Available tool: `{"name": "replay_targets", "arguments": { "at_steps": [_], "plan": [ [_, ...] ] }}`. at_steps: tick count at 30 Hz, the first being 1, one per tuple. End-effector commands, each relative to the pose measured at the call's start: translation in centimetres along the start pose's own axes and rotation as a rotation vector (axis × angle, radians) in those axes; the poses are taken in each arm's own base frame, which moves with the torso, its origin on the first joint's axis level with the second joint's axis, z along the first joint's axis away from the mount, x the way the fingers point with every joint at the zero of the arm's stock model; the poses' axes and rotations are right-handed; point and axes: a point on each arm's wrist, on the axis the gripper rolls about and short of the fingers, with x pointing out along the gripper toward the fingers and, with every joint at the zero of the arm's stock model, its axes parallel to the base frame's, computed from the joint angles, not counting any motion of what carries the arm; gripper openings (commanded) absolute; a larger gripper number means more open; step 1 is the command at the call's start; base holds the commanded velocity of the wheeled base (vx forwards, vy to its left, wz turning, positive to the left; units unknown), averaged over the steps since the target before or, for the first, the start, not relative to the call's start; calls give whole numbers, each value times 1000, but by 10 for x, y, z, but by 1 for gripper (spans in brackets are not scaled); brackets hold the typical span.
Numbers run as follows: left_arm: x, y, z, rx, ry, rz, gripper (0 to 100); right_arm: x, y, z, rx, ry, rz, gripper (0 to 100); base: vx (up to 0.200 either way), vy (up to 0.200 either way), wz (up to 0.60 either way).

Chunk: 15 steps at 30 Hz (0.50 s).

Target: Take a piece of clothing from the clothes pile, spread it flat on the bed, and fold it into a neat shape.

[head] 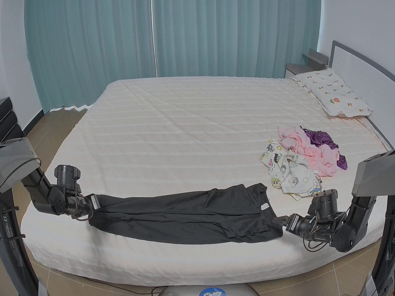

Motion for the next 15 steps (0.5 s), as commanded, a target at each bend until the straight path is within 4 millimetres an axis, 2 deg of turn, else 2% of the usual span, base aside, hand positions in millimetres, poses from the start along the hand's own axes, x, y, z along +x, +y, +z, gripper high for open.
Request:
{"name": "replay_targets", "arguments": {
  "at_steps": [1,10,15],
  "plan": [
    [-12,-21,2,-5,-26,-49,0,-1,1,1,-2,-3,5,100,0,0,0],
    [-32,-66,-8,33,-41,-139,0,-1,2,0,-3,-3,10,100,0,0,0],
    [-37,-84,-17,64,-59,-137,0,-1,2,0,-3,-3,10,100,0,-200,0]
  ]
}}
